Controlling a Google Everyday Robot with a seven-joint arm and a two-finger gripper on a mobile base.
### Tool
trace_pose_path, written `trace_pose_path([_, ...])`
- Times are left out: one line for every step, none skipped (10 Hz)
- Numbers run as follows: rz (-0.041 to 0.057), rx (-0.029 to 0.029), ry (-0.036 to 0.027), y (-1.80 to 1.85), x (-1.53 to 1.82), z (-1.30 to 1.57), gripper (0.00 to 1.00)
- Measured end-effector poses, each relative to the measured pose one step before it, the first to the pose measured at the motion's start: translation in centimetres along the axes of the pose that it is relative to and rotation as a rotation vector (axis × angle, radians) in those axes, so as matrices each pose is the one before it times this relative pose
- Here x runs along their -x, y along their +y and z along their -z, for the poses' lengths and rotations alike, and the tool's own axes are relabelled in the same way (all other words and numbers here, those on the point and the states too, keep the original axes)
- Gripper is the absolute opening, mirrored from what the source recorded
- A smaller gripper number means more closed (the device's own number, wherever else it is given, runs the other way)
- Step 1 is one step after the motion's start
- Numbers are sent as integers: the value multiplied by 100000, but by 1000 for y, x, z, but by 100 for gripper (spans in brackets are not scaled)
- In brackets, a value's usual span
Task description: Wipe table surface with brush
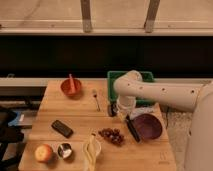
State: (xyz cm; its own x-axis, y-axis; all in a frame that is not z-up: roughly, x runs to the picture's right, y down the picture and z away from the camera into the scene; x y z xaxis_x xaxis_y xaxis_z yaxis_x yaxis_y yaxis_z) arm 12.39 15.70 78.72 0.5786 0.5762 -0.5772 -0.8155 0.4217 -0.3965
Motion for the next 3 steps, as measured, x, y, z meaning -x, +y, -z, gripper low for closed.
trace_pose_path([242, -247, -515, -210, 78, 236, 13])
trace_pose_path([475, -76, -741, 138, 452, 262, 13])
trace_pose_path([503, 886, -1511, 505, 698, 355, 13])
